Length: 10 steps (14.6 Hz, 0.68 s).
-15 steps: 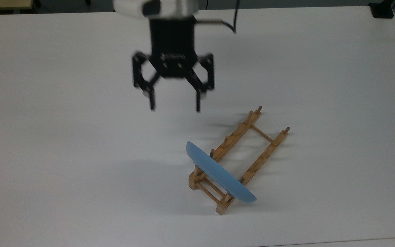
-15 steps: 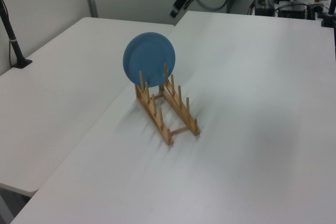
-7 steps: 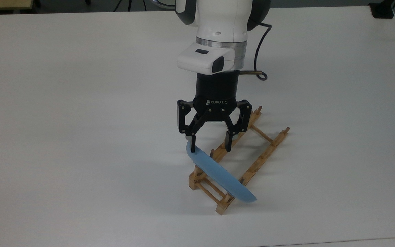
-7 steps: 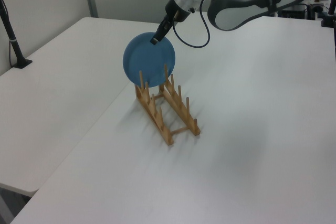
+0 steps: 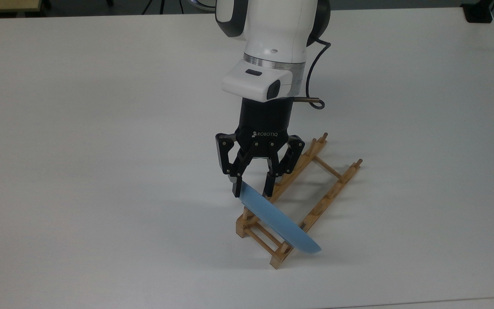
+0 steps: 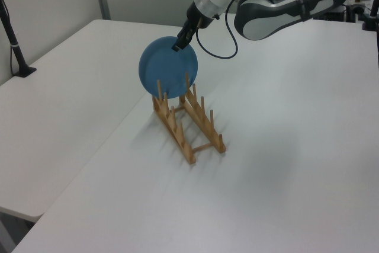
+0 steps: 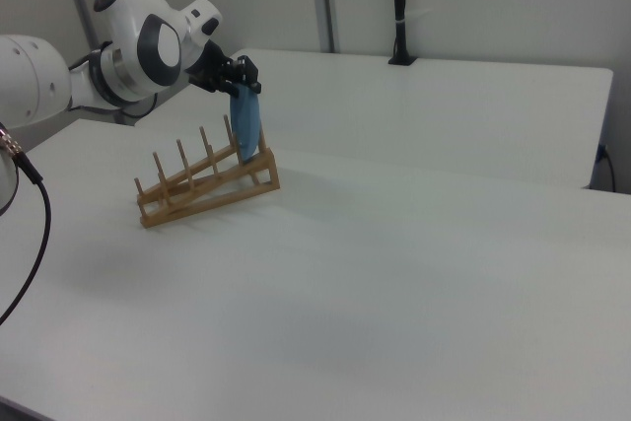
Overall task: Pick plate from plate rack
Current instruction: 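Lower the gripper onto the plate rim and close on it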
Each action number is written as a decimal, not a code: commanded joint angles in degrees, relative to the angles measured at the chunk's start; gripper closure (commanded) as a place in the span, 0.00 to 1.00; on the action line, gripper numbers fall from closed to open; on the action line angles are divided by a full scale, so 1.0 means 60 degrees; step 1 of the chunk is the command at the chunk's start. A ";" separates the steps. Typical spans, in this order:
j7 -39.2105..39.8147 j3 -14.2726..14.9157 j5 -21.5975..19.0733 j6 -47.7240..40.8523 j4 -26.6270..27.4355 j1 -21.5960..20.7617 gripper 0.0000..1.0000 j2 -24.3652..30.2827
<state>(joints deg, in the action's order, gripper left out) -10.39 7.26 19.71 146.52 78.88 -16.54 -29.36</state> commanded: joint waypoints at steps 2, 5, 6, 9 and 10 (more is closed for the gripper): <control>0.0178 0.0123 0.0406 0.0072 -0.0080 -0.0085 0.75 -0.0087; 0.0398 0.0210 0.0524 0.0072 -0.0065 -0.0055 0.88 -0.0058; 0.0398 0.0240 0.0538 0.0072 -0.0065 -0.0055 0.89 -0.0044; 0.0413 0.0255 0.0538 0.0072 -0.0080 -0.0055 0.91 0.0015; 0.0413 0.0269 0.0567 0.0072 -0.0080 -0.0055 0.91 0.0044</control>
<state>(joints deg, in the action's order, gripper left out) -8.70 8.13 21.98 146.52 78.84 -16.52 -29.53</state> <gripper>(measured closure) 0.903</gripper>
